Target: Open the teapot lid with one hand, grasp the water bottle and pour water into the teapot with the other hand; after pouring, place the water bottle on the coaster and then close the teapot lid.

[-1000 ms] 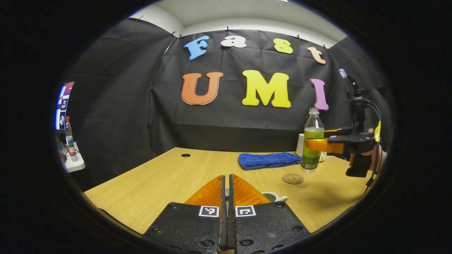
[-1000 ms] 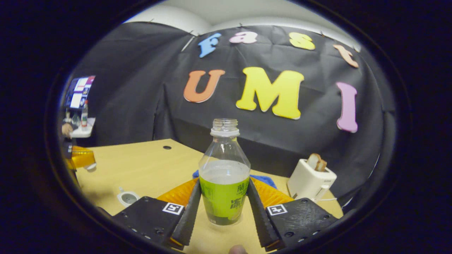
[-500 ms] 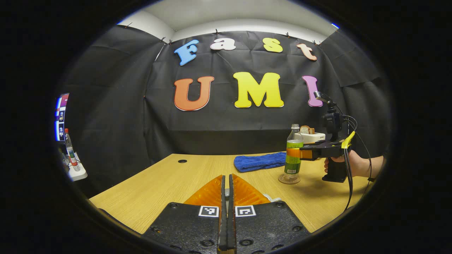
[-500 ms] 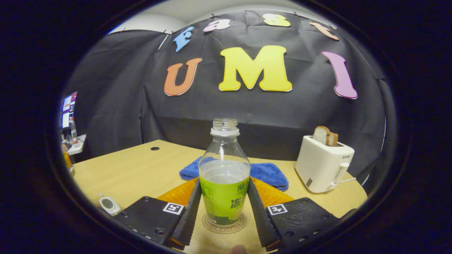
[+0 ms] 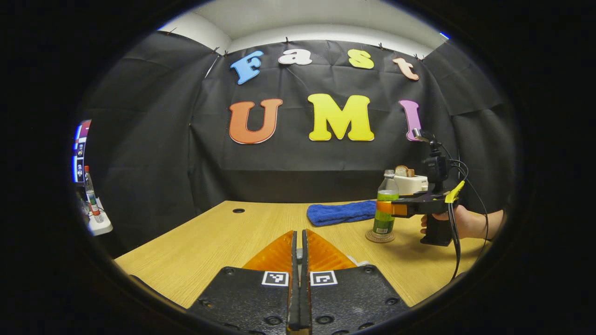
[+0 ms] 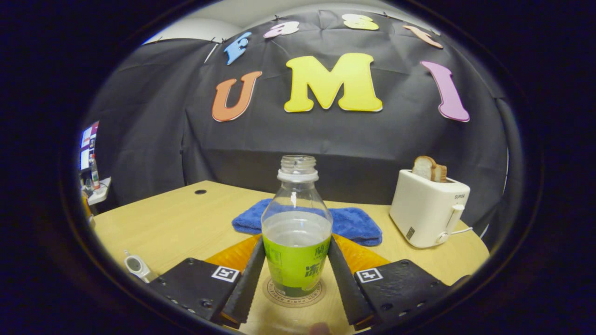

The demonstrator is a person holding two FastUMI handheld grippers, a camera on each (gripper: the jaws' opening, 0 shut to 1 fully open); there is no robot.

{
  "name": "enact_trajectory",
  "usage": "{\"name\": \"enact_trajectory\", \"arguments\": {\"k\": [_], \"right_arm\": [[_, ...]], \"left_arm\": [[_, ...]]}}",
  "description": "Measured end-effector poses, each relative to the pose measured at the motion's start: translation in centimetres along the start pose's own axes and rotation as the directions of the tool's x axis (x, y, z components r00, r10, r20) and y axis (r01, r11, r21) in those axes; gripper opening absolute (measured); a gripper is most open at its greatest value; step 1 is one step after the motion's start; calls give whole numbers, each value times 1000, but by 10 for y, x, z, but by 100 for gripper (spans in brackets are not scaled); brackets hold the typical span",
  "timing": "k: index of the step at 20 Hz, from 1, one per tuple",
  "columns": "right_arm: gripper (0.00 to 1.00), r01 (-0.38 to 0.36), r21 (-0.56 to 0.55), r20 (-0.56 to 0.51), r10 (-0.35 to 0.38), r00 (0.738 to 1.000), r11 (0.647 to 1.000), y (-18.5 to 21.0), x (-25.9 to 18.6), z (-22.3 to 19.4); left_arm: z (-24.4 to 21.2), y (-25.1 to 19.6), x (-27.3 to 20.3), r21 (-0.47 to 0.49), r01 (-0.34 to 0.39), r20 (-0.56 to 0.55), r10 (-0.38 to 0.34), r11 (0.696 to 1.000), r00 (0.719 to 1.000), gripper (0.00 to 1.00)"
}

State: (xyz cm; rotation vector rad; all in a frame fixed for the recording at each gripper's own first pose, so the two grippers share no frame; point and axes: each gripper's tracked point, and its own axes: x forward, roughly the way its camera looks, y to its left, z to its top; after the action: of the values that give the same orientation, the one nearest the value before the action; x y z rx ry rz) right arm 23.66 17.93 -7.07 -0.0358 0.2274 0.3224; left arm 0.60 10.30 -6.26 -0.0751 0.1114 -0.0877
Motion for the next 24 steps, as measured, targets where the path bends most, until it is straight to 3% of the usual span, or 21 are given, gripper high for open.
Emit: {"name": "enact_trajectory", "arguments": {"k": [2,3,7,12,16,24], "right_arm": [[95,-10,17,8,10,1000,1000,3,-3,3],[99,-8,16,5,7,1000,1000,1,-8,3],[99,4,40,54,-6,999,999,-13,-53,15],[98,73,32,77,-75,994,997,-44,-128,-7],[99,91,-3,127,-90,988,996,-57,-178,-9],[97,147,-59,186,-134,973,987,-75,-209,-15]], "left_arm": [[0,-1,1,-2,-1,2,1,1000,1000,3],[0,-1,1,-3,-2,3,2,1000,1000,3],[-3,-11,5,9,-5,-4,5,1000,1000,3],[-9,-46,19,38,22,-8,-22,999,1000,3],[-21,-55,33,72,18,-43,-15,997,999,3],[-35,-59,58,35,-3,-60,5,999,998,2]]}}
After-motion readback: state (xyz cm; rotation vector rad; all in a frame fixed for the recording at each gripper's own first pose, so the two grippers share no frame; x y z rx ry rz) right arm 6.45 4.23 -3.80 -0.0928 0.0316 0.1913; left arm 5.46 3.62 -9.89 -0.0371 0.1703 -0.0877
